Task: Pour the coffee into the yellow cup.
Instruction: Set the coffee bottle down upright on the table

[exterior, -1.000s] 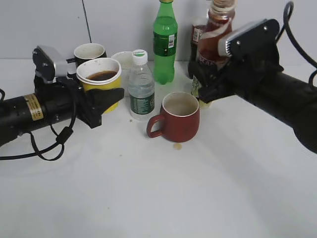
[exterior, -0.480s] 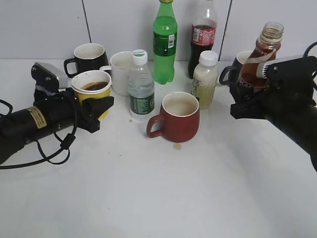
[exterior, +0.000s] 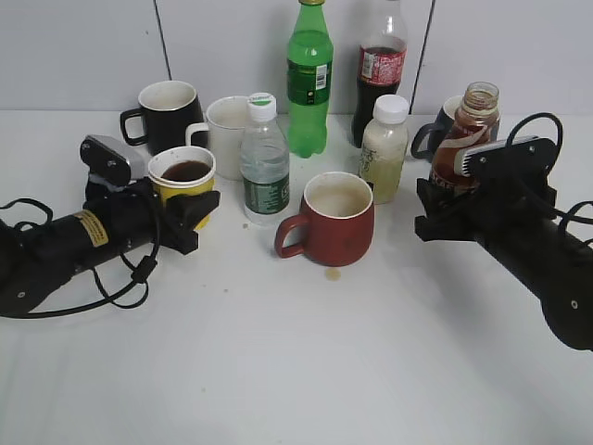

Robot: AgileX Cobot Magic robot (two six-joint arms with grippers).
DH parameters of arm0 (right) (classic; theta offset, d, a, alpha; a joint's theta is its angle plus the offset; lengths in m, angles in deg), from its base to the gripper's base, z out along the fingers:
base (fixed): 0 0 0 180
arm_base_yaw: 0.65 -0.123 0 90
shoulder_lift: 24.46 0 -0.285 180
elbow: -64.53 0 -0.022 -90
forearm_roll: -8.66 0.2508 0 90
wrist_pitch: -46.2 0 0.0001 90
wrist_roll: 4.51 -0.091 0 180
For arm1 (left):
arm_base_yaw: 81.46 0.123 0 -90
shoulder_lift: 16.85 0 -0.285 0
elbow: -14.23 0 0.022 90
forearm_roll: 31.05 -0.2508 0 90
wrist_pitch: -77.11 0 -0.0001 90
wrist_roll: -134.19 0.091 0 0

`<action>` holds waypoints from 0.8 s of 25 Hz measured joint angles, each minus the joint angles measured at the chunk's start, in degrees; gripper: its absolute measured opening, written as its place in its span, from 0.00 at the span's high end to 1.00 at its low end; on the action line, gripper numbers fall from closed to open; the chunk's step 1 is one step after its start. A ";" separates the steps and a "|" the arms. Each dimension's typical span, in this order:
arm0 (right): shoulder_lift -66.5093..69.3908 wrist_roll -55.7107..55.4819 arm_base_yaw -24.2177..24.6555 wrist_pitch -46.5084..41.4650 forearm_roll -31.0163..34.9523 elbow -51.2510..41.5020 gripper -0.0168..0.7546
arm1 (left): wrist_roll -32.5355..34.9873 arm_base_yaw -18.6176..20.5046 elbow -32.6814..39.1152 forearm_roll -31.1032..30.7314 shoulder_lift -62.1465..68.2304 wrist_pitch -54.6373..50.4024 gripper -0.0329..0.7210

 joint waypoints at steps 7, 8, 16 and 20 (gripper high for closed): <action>0.73 -0.04 0.00 0.83 0.00 0.31 0.31 | 0.05 0.00 -2.90 0.06 3.52 -0.05 0.52; 0.73 -0.04 0.00 0.83 0.00 0.31 0.31 | 0.05 0.00 -3.58 -0.27 4.19 -0.05 0.52; 0.86 -0.06 0.00 0.90 0.00 0.31 0.31 | 0.12 0.00 -4.58 -1.95 6.40 0.37 0.40; 0.91 -0.06 0.00 0.90 0.00 0.31 0.31 | 0.12 0.00 -4.76 -1.68 6.46 -0.02 0.36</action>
